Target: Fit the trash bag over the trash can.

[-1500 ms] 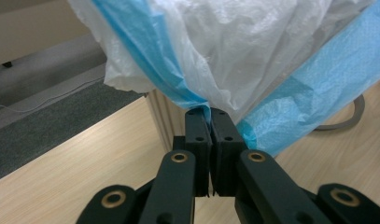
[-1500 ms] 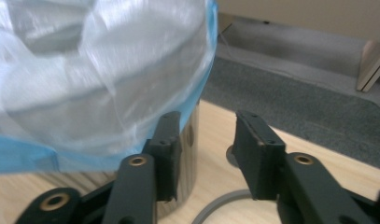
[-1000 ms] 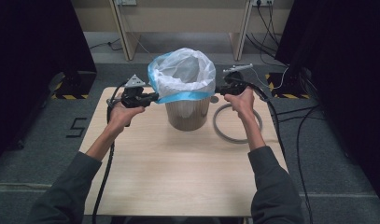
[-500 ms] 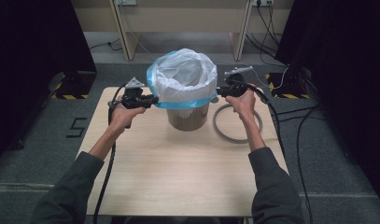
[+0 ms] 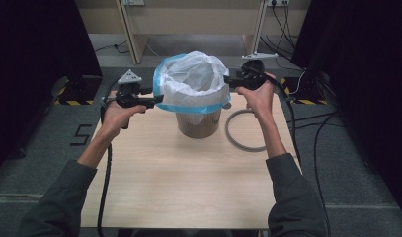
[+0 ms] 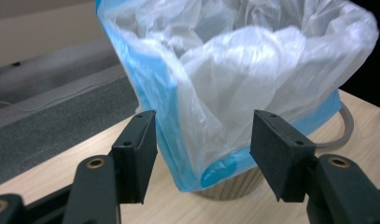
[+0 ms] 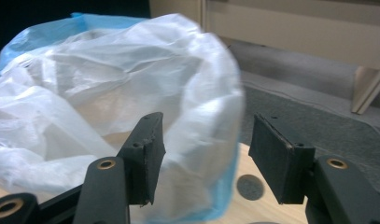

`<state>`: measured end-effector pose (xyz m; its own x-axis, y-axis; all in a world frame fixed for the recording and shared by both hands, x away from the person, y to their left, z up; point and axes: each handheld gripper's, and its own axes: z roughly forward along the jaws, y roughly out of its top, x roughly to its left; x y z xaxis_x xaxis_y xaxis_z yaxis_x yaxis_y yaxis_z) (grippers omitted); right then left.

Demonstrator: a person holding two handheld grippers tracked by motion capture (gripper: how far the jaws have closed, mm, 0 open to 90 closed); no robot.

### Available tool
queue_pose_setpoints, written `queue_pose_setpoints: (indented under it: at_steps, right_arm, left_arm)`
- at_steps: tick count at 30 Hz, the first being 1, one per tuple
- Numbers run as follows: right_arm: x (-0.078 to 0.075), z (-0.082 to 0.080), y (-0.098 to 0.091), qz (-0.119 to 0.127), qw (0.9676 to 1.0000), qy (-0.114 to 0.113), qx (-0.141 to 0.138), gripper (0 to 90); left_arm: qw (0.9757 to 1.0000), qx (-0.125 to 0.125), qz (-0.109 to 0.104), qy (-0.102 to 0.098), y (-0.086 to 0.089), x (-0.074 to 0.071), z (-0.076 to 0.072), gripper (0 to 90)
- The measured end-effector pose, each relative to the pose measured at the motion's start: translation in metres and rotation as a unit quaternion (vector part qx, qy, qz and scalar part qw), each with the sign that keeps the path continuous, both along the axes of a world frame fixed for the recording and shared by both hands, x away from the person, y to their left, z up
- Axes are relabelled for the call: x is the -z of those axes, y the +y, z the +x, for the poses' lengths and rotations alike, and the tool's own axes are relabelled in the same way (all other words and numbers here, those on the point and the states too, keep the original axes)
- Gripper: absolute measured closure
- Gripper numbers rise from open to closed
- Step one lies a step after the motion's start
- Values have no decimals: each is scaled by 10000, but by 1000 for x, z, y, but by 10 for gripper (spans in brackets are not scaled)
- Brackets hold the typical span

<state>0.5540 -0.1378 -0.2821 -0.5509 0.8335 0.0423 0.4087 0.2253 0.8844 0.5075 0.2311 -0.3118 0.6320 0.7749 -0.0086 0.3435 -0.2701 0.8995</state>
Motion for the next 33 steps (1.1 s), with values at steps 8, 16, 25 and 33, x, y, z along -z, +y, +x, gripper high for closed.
queue_pose_setpoints:
  at_steps: [8,16,25,33]
  right_arm:
    - [10,32,8,-201,9995,227,130,587]
    - [7,54,8,-305,9988,132,350,478]
    - [-2,14,17,-332,9993,130,132,426]
    - [8,30,25,-811,9960,285,263,575]
  left_arm:
    - [9999,-105,40,-22,1,-9,7,384]
    - [9999,-131,49,-79,3,-15,9,382]
    - [9992,-376,-77,-118,3,-27,23,373]
    - [9978,-659,96,-70,1,-35,45,359]
